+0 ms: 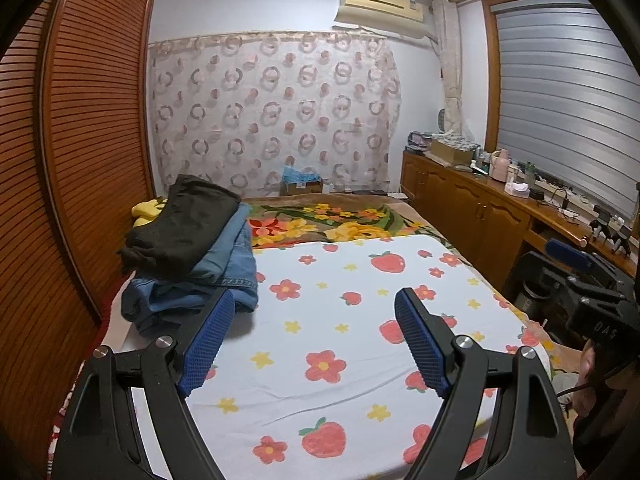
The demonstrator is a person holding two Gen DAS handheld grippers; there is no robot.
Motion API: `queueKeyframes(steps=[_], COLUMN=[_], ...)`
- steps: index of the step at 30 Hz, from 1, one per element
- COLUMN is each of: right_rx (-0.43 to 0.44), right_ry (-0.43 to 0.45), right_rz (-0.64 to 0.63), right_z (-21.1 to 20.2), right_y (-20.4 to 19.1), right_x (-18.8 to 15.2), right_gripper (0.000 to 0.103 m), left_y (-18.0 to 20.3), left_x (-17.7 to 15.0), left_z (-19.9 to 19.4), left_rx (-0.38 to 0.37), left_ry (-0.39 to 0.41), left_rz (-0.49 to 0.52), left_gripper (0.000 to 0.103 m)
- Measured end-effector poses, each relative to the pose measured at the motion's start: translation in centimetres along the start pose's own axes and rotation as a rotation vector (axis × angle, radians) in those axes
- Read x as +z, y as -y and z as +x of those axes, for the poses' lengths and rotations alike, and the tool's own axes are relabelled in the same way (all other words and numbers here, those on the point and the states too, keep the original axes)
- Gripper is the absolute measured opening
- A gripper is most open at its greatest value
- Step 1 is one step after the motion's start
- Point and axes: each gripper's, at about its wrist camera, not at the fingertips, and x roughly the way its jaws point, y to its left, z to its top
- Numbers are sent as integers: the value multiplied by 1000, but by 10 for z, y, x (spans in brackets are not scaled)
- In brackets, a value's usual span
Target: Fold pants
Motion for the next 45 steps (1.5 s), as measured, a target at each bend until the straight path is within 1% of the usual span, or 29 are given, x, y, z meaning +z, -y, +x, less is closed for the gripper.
queueKeyframes(steps=[10, 45], right_rx=[3, 2], right_ry=[1, 5], right_rz=[-1, 1], right_z=[3, 1], right_y=[2, 7], right_x=[-5, -6], right_gripper=[83, 83], left_y=[-12, -9], left_x=[-3, -3], left_z=[-3, -6], left_rx=[18, 12], left_ry=[6, 11], left_rz=[-15, -11], left_gripper=[83, 83])
